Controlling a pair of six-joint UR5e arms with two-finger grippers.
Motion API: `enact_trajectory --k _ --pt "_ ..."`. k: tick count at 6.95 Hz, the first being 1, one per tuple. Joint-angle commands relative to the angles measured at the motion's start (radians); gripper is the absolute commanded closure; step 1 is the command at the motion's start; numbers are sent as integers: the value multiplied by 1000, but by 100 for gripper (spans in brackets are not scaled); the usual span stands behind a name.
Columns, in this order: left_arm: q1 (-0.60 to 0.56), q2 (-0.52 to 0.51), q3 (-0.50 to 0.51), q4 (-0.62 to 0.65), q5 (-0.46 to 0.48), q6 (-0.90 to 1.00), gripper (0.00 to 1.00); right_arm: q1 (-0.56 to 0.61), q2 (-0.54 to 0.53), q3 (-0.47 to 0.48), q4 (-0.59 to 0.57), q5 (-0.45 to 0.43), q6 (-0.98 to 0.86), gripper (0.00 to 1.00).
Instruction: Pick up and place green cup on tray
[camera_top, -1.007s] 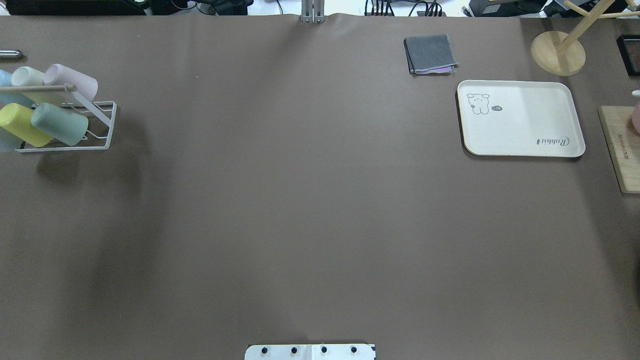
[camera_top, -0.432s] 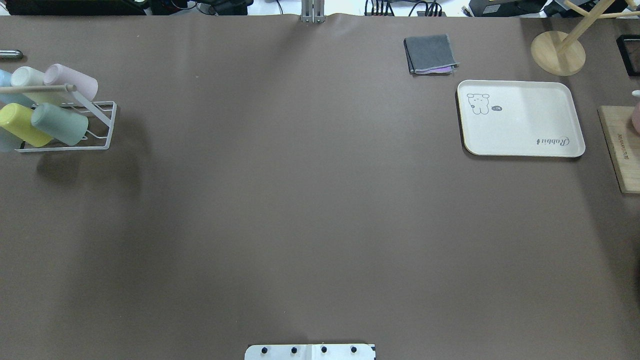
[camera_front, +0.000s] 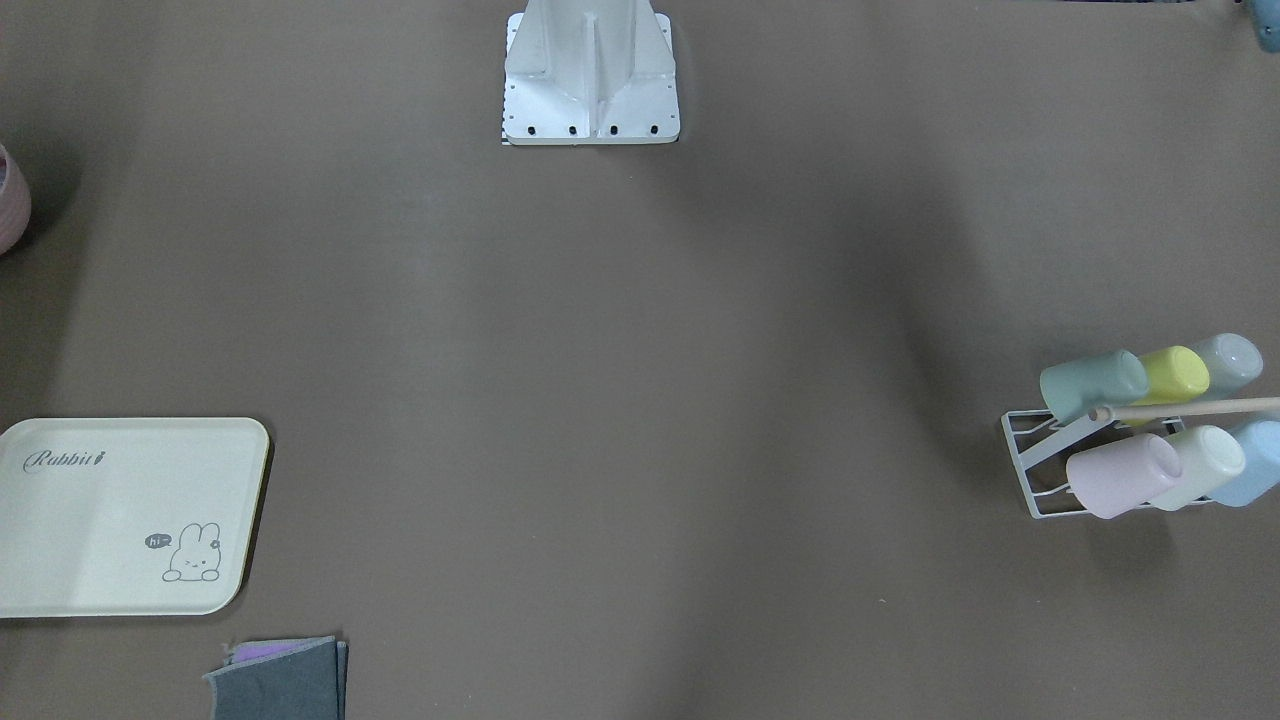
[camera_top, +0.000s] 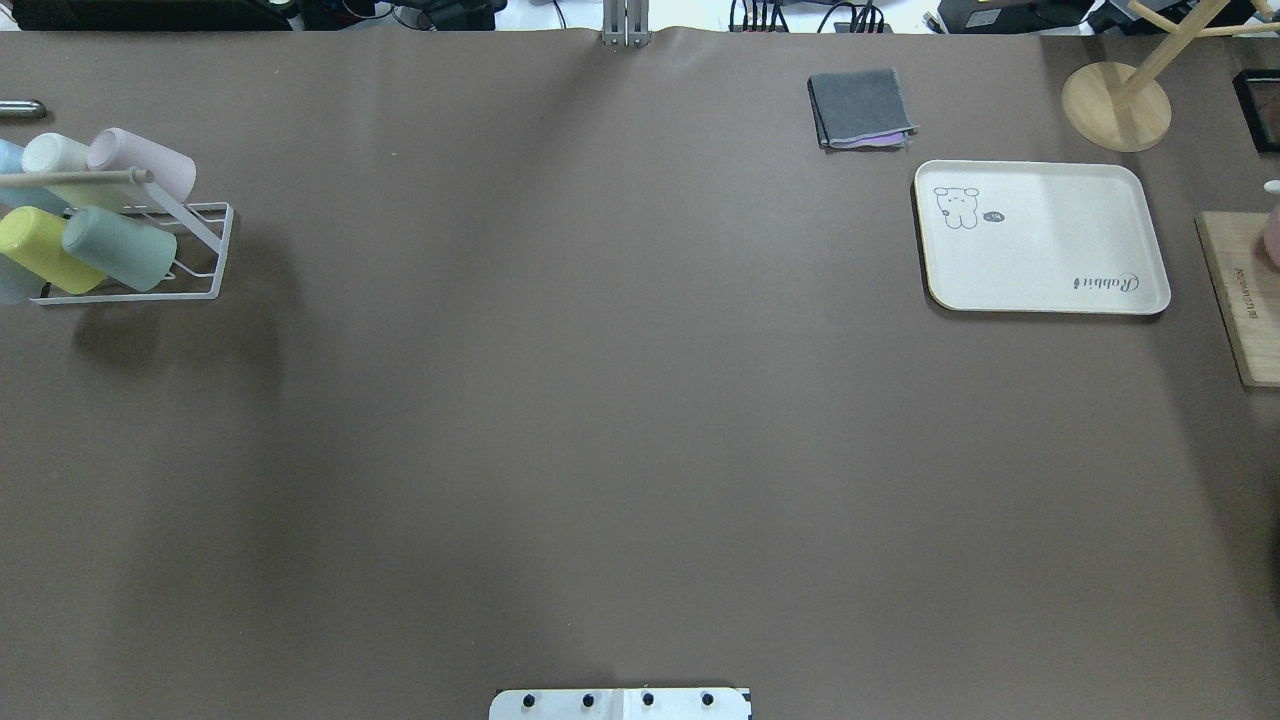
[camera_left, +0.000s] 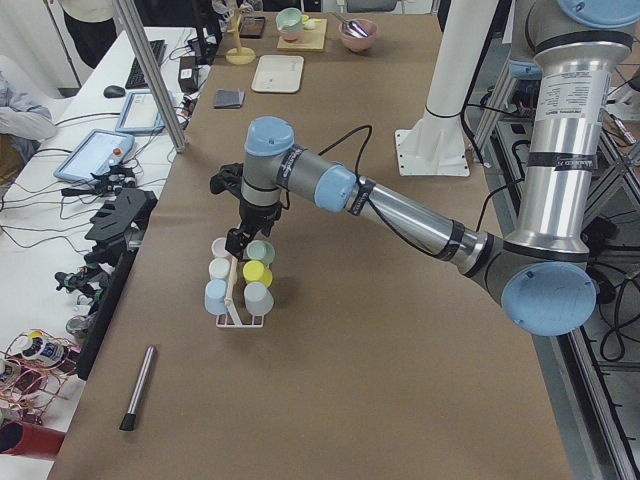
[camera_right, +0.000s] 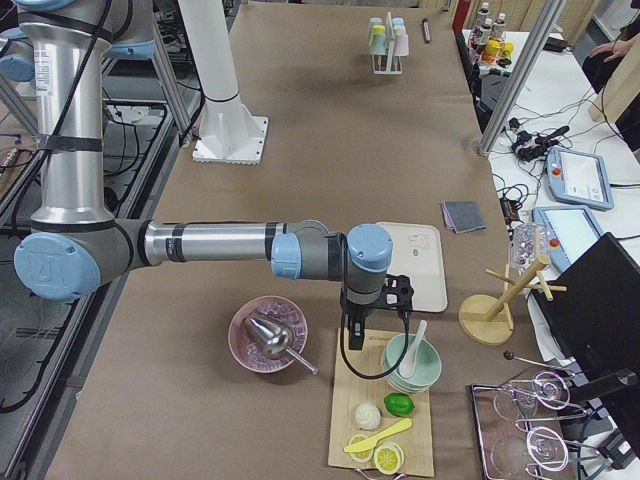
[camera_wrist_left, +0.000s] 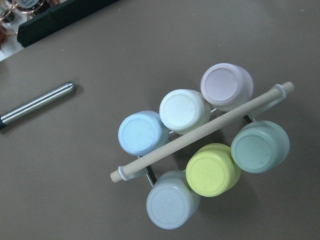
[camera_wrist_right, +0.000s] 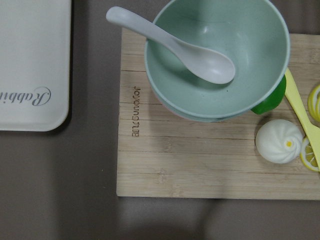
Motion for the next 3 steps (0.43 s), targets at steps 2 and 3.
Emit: enact_trajectory --k 2,3 --pt "118 -20 -111 -8 307 393 1 0 6 -2 1 10 3 0" --pt "172 -64 -111 -12 396 550 1 -3 9 3 2 10 4 0"
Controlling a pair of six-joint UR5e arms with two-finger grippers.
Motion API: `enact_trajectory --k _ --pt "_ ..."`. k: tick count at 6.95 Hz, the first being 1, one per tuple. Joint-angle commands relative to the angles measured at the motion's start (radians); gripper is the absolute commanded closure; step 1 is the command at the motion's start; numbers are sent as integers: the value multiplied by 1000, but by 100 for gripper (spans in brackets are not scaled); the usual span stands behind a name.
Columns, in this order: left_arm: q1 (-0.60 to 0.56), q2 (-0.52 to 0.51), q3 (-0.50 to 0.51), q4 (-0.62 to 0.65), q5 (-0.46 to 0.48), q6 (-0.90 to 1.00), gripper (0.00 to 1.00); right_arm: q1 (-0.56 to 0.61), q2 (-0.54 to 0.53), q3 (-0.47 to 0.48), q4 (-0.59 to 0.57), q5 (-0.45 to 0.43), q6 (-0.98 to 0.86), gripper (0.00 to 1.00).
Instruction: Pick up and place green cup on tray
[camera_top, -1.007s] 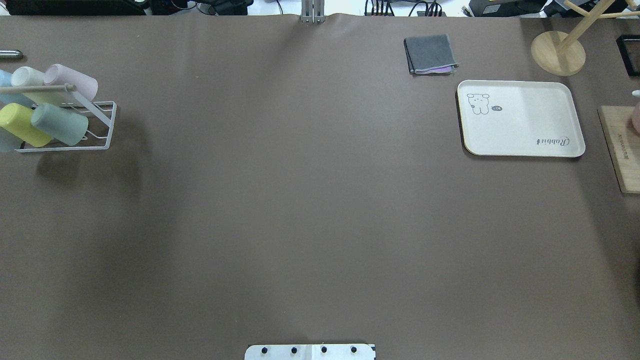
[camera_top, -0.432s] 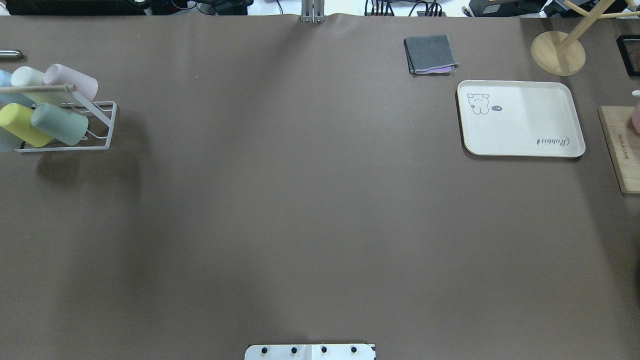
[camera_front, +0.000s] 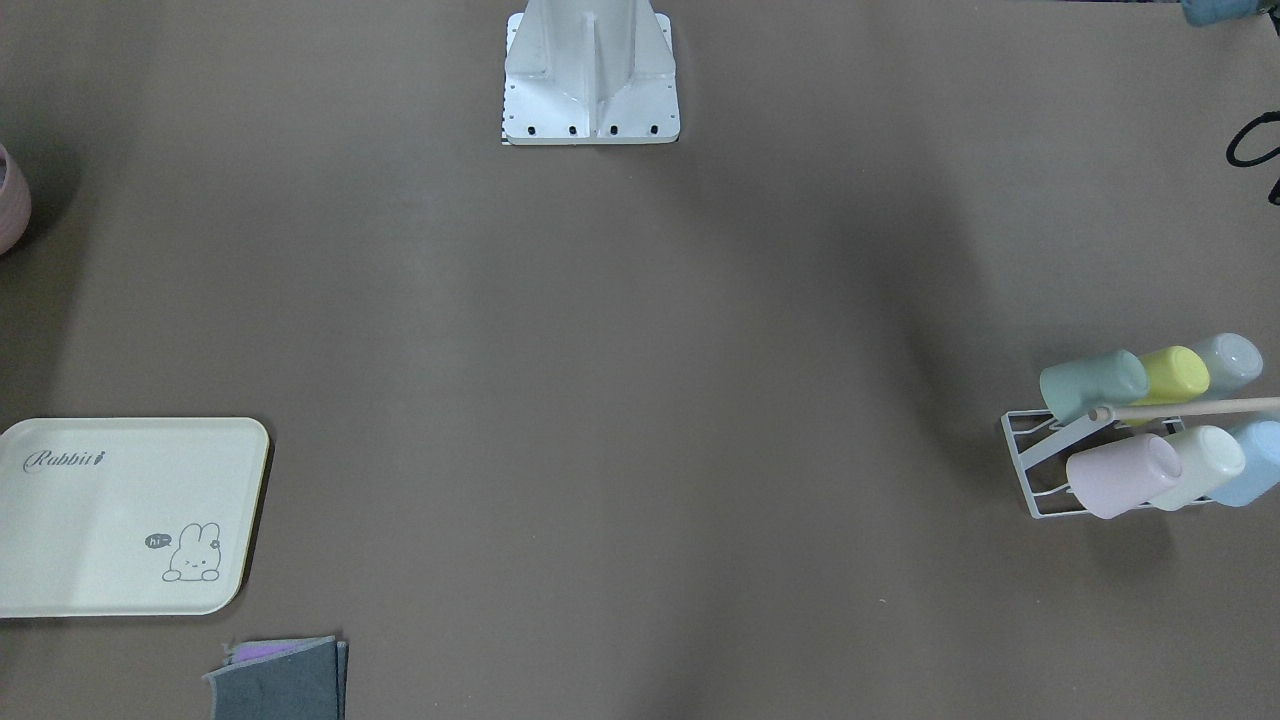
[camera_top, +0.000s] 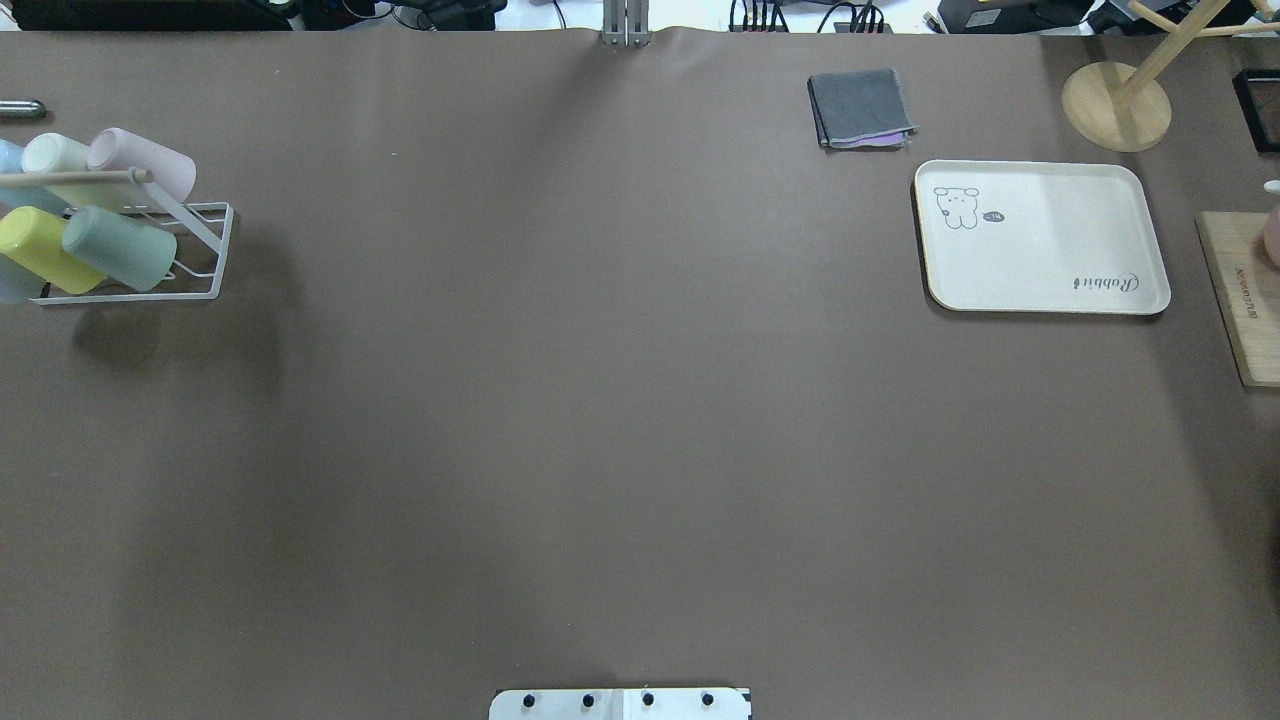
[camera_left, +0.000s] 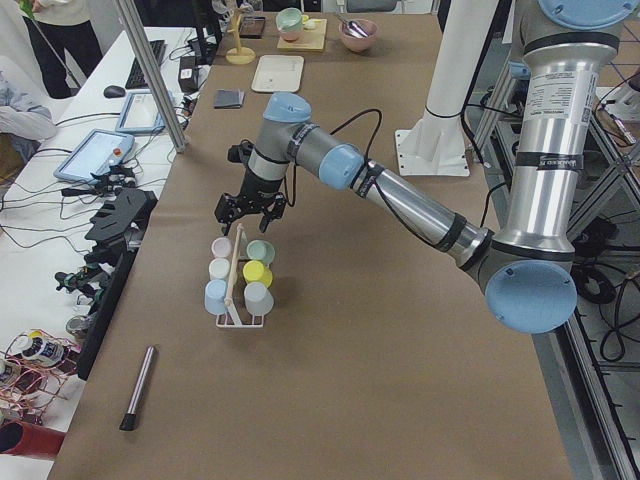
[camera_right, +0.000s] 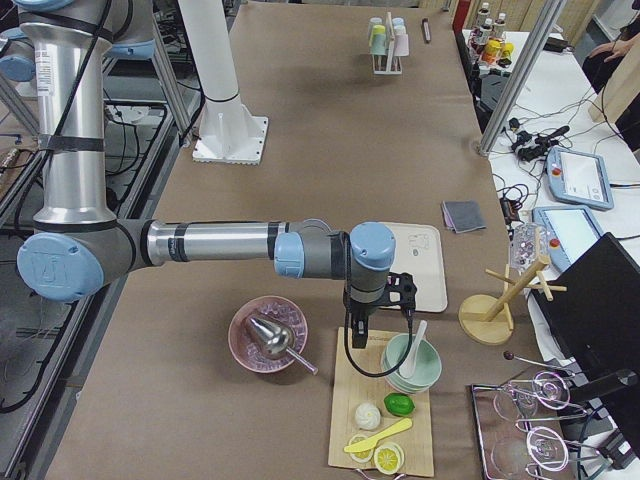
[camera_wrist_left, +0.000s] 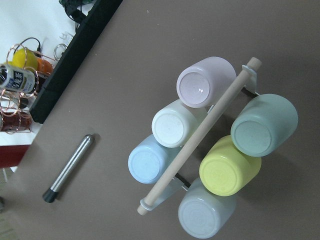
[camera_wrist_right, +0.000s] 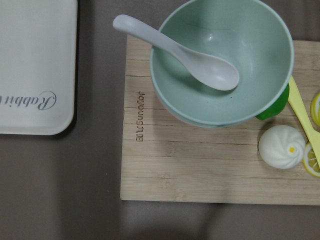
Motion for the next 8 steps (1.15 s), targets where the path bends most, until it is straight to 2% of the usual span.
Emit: enact_trajectory --k 1,2,3,4,5,7,8 --pt "140 -42 -16 -36 203 273 1 -37 13 2 6 1 6 0" --pt "237 -32 -12 -99 331 358 1 -80 36 -15 88 1 98 2" --pt "332 -23 -6 -105 454 439 1 -141 37 -52 259 1 256 2" --pt "421 -6 -10 -105 575 490 1 -189 66 -140 446 -2 365 2" --pt "481 35 -10 -125 646 494 1 -216 135 -250 561 1 434 2" --pt "594 87 -15 -153 754 492 2 -278 272 -355 595 -2 438 2" --pt "615 136 -15 -214 767 492 2 -298 303 -397 622 -6 438 2"
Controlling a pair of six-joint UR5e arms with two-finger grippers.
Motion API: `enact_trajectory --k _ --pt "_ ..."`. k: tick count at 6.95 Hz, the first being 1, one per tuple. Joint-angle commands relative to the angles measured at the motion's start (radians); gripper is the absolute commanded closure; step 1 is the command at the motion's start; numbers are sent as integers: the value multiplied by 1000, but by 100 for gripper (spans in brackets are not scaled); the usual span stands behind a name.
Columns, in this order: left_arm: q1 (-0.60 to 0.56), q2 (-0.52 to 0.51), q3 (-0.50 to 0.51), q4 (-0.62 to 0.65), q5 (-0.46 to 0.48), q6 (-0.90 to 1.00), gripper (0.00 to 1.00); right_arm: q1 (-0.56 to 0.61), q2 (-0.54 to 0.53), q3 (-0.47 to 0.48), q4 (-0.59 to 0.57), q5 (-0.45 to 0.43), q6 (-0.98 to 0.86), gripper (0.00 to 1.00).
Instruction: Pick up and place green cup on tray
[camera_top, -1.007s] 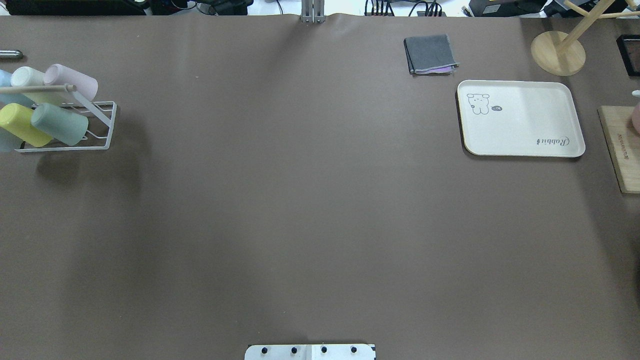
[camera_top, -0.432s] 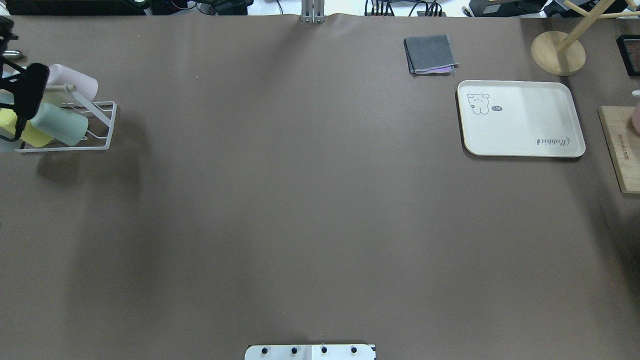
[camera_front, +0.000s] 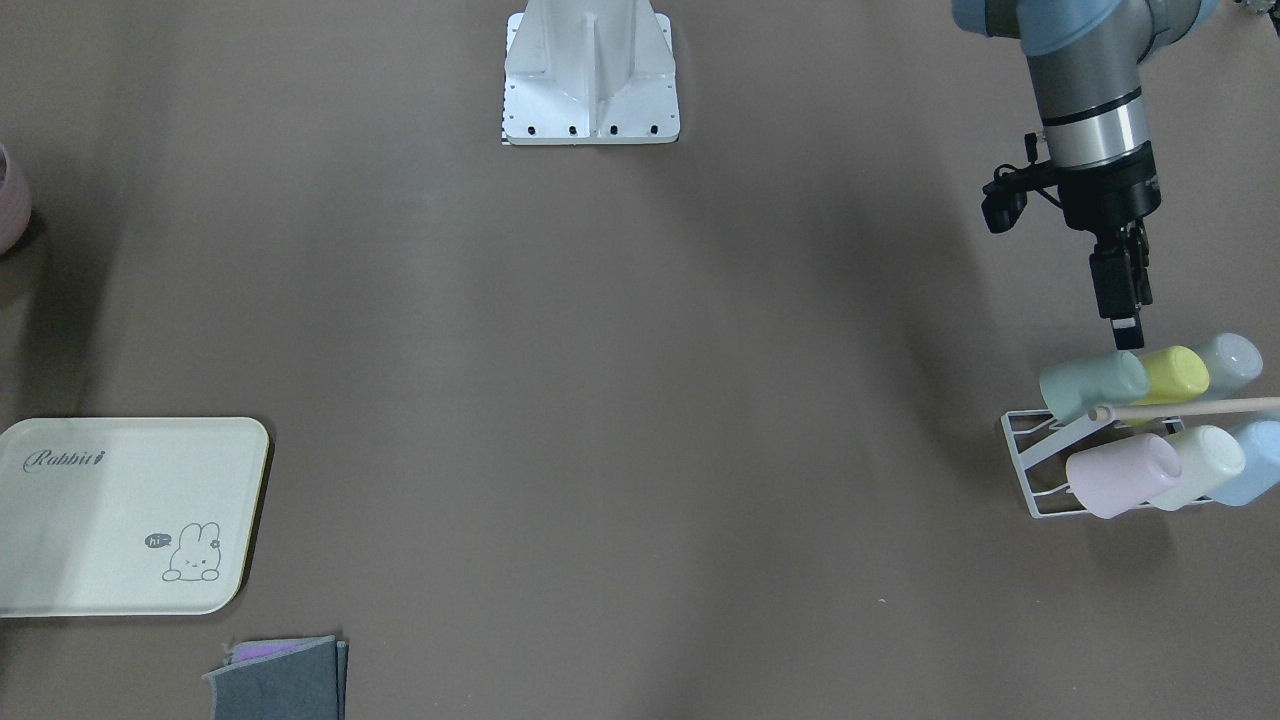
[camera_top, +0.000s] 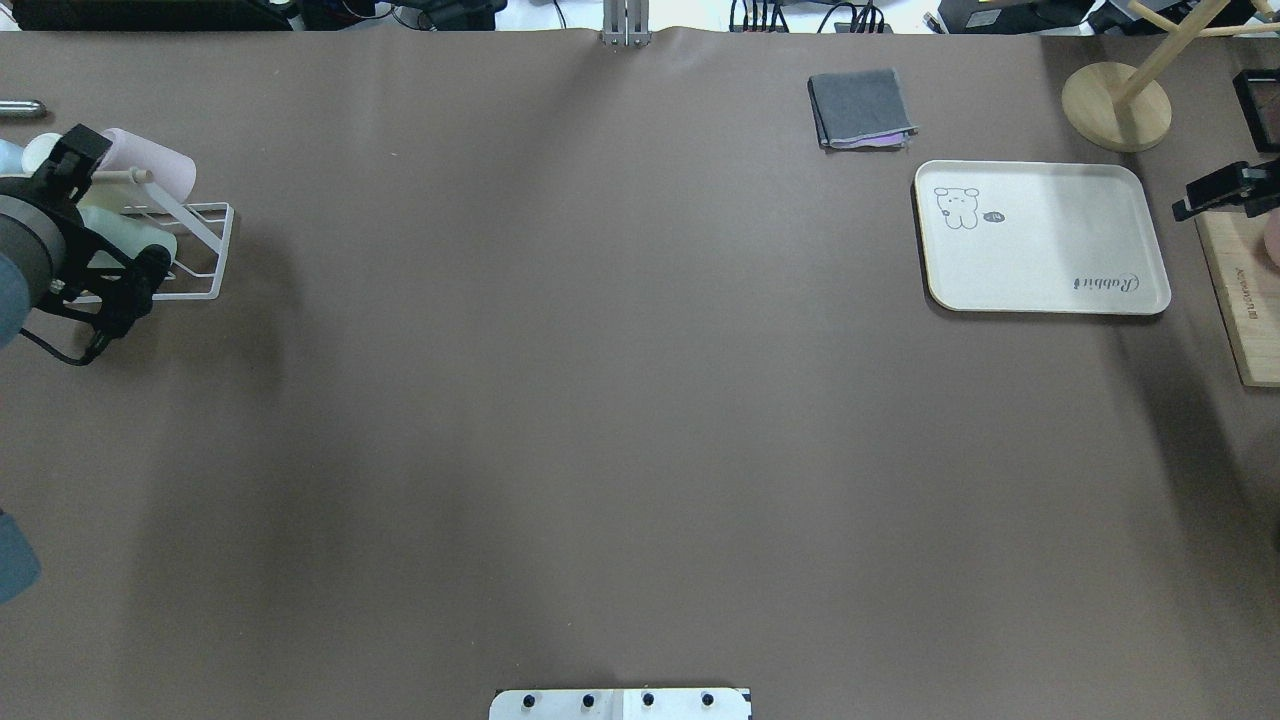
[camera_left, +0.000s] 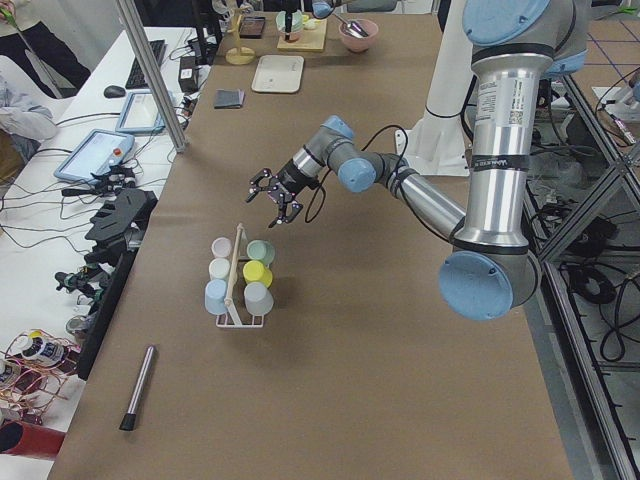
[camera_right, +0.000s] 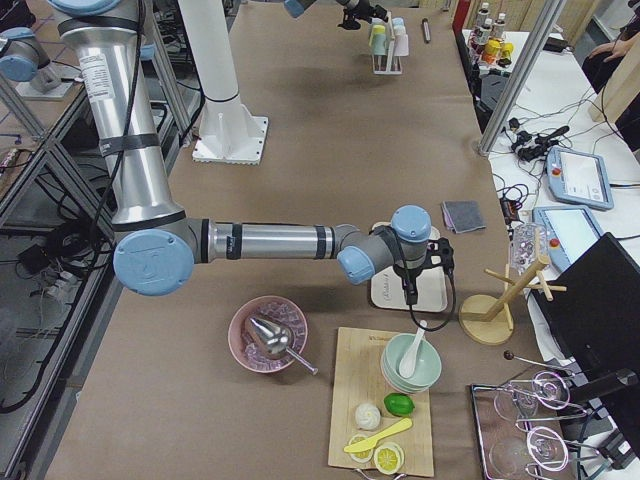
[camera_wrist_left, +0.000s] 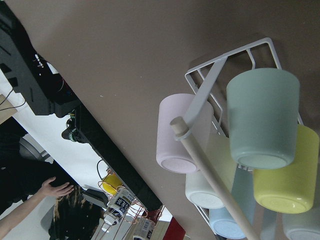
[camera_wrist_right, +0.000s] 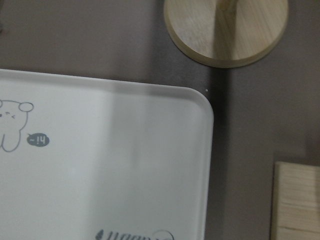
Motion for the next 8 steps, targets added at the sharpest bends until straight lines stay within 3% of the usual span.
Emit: enact_trajectory --k 1,2,5,8 --pt "56 105 2 -131 35 1 2 -46 59 -126 114 -6 4 2" --pt "67 128 8 -164 37 -1 2 -56 60 -187 188 -9 3 2" --pt "97 108 101 -240 91 -9 2 -69 63 -246 204 -13 3 3" --pt "123 72 169 -272 144 -9 2 -69 76 -300 199 -12 4 16"
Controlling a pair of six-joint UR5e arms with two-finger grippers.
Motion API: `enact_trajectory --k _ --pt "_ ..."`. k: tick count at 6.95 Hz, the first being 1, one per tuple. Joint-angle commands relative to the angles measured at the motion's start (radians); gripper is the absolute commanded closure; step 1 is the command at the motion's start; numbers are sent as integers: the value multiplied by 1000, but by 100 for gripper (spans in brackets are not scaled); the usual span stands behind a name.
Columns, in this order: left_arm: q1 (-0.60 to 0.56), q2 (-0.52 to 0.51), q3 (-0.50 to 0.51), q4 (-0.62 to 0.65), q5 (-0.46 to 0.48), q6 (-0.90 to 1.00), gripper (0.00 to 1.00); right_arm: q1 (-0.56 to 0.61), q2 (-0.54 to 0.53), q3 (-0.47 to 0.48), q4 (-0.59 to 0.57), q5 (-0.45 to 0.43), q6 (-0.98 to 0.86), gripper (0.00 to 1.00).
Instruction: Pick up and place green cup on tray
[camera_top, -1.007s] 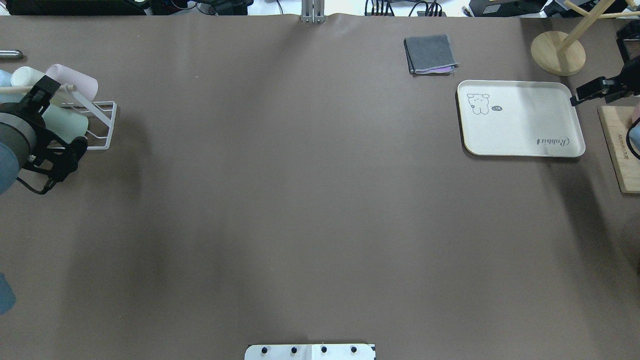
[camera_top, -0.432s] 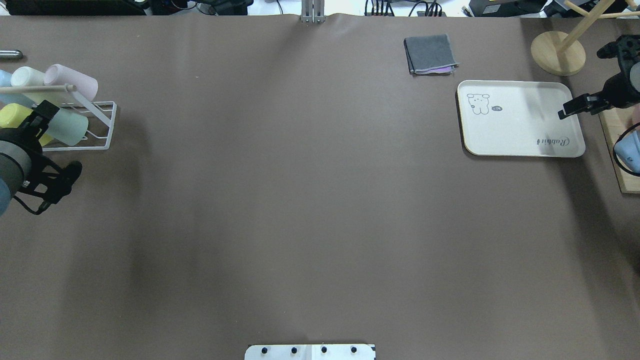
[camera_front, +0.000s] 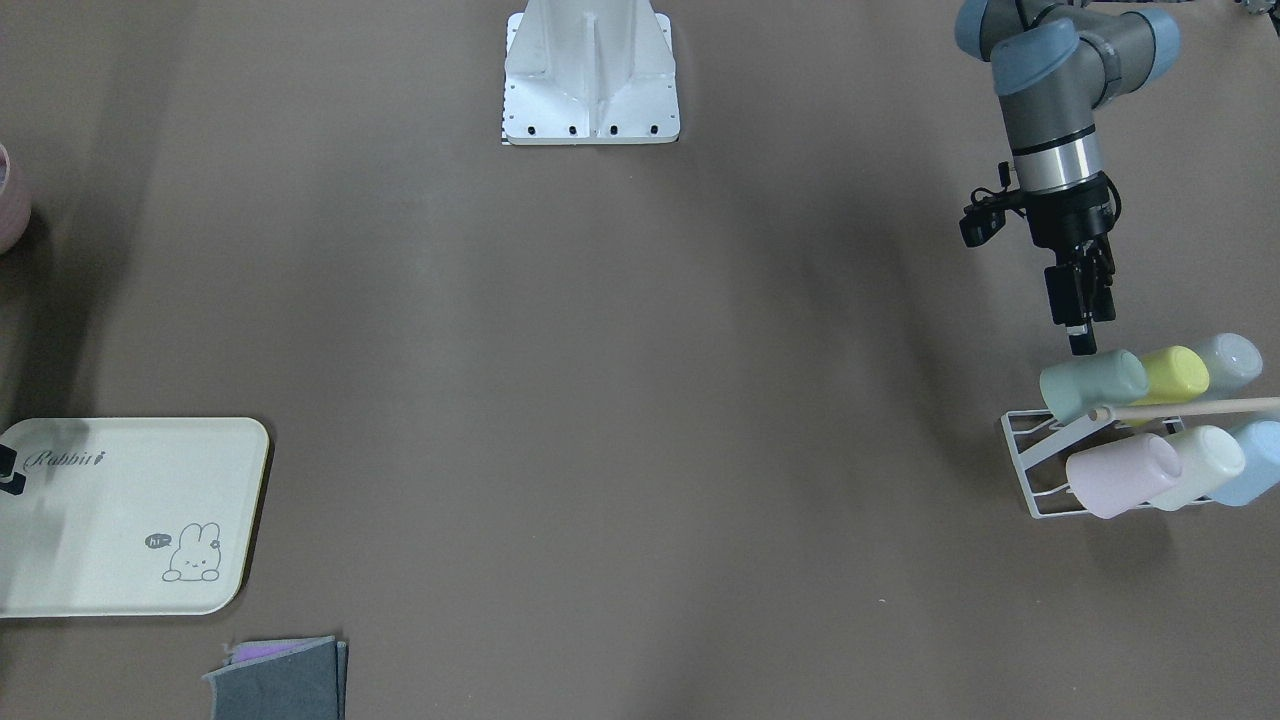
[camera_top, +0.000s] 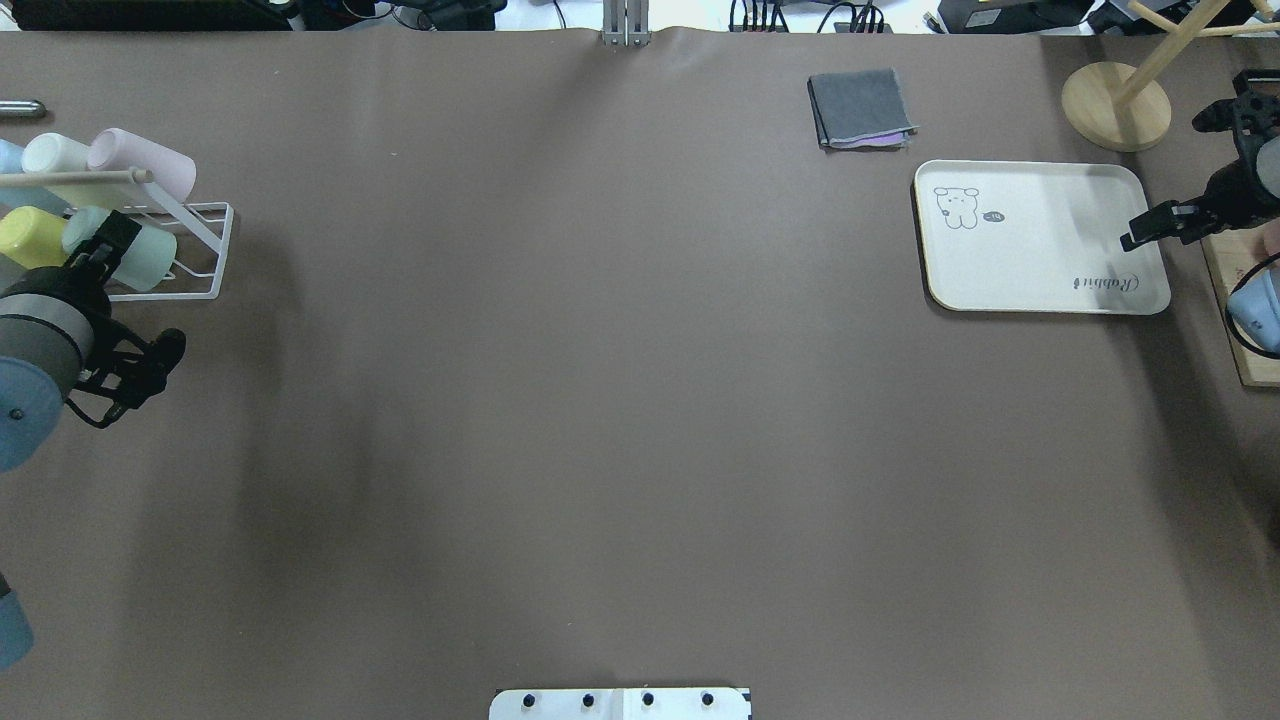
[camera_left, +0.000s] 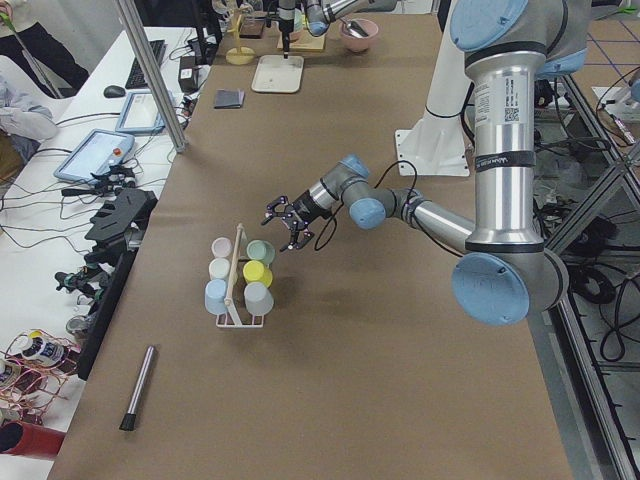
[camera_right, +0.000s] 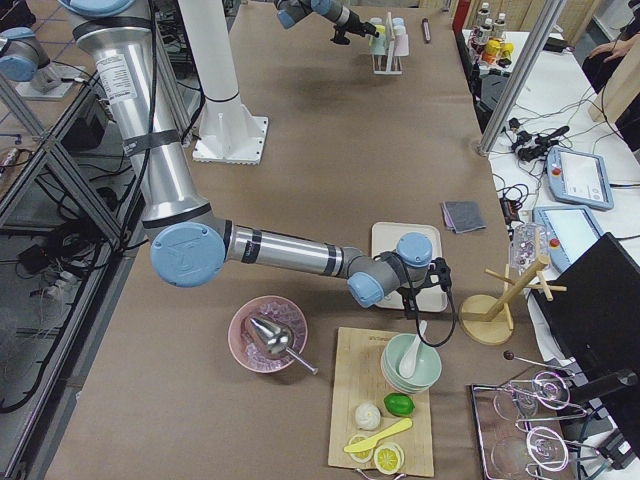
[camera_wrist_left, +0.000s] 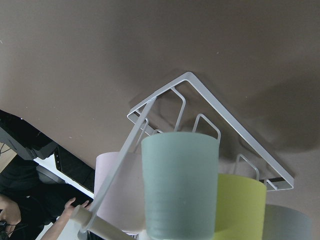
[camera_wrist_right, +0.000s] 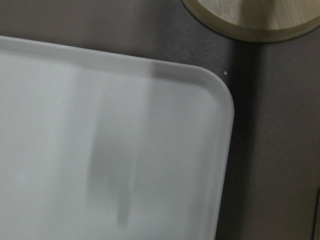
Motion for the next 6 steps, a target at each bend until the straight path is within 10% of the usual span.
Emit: enact_trajectory --k 1,6 --pt "27 -32 47 -7 57 -2 2 0 4 -18 -5 5 4 21" --pt "31 -93 255 -177 110 9 2 0 4 -34 -27 8 6 45"
